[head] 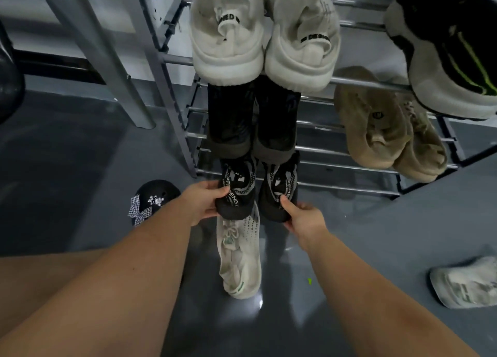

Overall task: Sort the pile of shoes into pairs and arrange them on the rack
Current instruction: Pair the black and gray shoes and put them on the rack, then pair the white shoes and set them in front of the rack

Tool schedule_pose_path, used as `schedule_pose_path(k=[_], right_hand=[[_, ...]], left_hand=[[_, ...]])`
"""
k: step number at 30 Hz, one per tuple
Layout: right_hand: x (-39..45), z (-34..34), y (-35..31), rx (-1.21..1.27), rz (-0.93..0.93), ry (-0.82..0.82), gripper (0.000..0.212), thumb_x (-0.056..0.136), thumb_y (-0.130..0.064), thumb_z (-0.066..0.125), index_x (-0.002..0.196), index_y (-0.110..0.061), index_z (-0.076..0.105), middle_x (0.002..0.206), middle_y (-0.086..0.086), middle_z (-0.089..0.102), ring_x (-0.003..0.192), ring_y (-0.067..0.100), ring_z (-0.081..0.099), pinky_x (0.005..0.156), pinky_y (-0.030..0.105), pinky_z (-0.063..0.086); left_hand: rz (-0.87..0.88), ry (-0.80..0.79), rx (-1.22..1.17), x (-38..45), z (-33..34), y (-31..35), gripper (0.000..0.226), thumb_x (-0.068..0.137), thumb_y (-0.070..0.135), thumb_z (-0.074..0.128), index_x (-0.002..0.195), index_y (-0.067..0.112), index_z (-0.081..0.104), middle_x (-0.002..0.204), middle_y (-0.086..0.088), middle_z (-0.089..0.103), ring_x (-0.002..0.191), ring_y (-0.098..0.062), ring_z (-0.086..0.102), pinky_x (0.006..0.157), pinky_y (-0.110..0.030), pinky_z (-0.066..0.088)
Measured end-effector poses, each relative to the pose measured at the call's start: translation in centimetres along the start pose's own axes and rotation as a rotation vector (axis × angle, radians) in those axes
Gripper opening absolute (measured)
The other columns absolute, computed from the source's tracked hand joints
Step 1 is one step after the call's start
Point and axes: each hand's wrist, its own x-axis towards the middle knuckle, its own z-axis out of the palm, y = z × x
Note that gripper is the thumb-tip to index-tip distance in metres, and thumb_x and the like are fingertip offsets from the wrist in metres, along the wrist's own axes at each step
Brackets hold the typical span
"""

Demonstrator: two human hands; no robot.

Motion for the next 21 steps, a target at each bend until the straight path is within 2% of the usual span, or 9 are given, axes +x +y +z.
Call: schedule_pose_path(k=[1, 3, 5, 9, 12, 14, 16, 18, 21], right_hand=[[0.6, 0.3, -0.5, -0.020, -0.017, -0.003, 0.058, 0.077, -0.021, 0.076, 0.124, 0.002, 0.052, 0.094, 0.008, 0.066, 0.077, 0.015, 0.065, 0.059, 0.021, 0.056], [1.8, 0.9, -1.1, -0.056, -0.047, -0.004, 0.063, 0.076, -0.020, 0.077, 0.128, 0.000, 0.048, 0.092, 0.006, 0.064, 0.080, 0.017, 0.065, 0.072, 0.028, 0.056], [2.8, 1.5, -1.3, -0.091, -0.066, -0.011, 0.064, 0.076, -0.020, 0.077, 0.129, -0.003, 0.045, 0.090, 0.002, 0.062, 0.079, 0.018, 0.065, 0.077, 0.034, 0.055], [3.8, 2.3, -0.7, -0.137, -0.055, -0.012, 0.059, 0.078, -0.019, 0.075, 0.128, -0.005, 0.047, 0.094, 0.003, 0.063, 0.080, 0.018, 0.065, 0.074, 0.030, 0.054], [4.4, 3.4, 0.1, -0.132, -0.053, -0.017, 0.054, 0.081, -0.018, 0.073, 0.128, -0.004, 0.051, 0.097, 0.004, 0.064, 0.088, 0.020, 0.065, 0.081, 0.032, 0.054], [4.8, 4.5, 0.4, -0.160, -0.075, -0.015, 0.049, 0.083, -0.018, 0.070, 0.127, -0.005, 0.054, 0.086, -0.002, 0.064, 0.083, 0.018, 0.064, 0.081, 0.031, 0.054], [5.0, 5.0, 0.6, -0.177, -0.107, 0.013, 0.054, 0.084, -0.018, 0.070, 0.132, -0.005, 0.050, 0.081, -0.007, 0.060, 0.080, 0.017, 0.063, 0.085, 0.033, 0.054], [4.9, 5.0, 0.8, -0.232, -0.145, 0.016, 0.065, 0.082, -0.022, 0.072, 0.138, -0.007, 0.043, 0.089, -0.007, 0.062, 0.086, 0.016, 0.064, 0.091, 0.036, 0.052], [4.2, 4.9, 1.1, -0.403, -0.240, -0.050, 0.067, 0.075, -0.022, 0.078, 0.133, -0.014, 0.048, 0.105, -0.004, 0.066, 0.082, 0.002, 0.061, 0.081, 0.022, 0.048]], left_hand=[[0.004, 0.008, -0.010, 0.6, -0.1, 0.2, 0.035, 0.087, 0.011, 0.061, 0.121, 0.009, 0.055, 0.100, -0.009, 0.068, 0.079, -0.018, 0.065, 0.060, -0.027, 0.056], [0.000, 0.018, -0.035, 1.9, -0.4, 0.3, 0.039, 0.088, 0.010, 0.060, 0.126, 0.009, 0.053, 0.116, -0.012, 0.065, 0.091, -0.021, 0.063, 0.070, -0.030, 0.053], [-0.011, 0.033, -0.059, 3.1, -0.7, 0.2, 0.041, 0.089, 0.011, 0.059, 0.129, 0.011, 0.051, 0.121, -0.011, 0.062, 0.098, -0.022, 0.061, 0.078, -0.033, 0.050], [-0.031, 0.065, -0.089, 4.4, -1.5, -0.4, 0.034, 0.091, 0.012, 0.055, 0.125, 0.013, 0.054, 0.117, -0.009, 0.063, 0.097, -0.019, 0.060, 0.075, -0.031, 0.050], [-0.024, 0.086, -0.155, 5.2, -1.3, -0.8, 0.028, 0.092, 0.012, 0.055, 0.120, 0.014, 0.056, 0.116, -0.007, 0.063, 0.097, -0.019, 0.060, 0.066, -0.027, 0.051], [0.018, 0.121, -0.195, 5.9, -1.0, -0.9, 0.028, 0.091, 0.010, 0.055, 0.119, 0.012, 0.056, 0.120, -0.007, 0.062, 0.098, -0.019, 0.061, 0.069, -0.028, 0.052], [0.076, 0.148, -0.195, 6.3, -0.8, -1.2, 0.035, 0.089, 0.011, 0.059, 0.124, 0.009, 0.053, 0.127, -0.008, 0.060, 0.104, -0.020, 0.060, 0.080, -0.030, 0.051], [0.172, 0.170, -0.037, 6.2, -0.7, -2.0, 0.051, 0.082, 0.023, 0.069, 0.128, 0.012, 0.049, 0.132, -0.006, 0.056, 0.110, -0.018, 0.058, 0.092, -0.032, 0.047], [0.286, 0.275, 0.412, 5.6, -0.2, -4.1, 0.086, 0.066, 0.040, 0.079, 0.138, 0.020, 0.037, 0.137, -0.004, 0.045, 0.122, -0.019, 0.046, 0.104, -0.036, 0.038]])
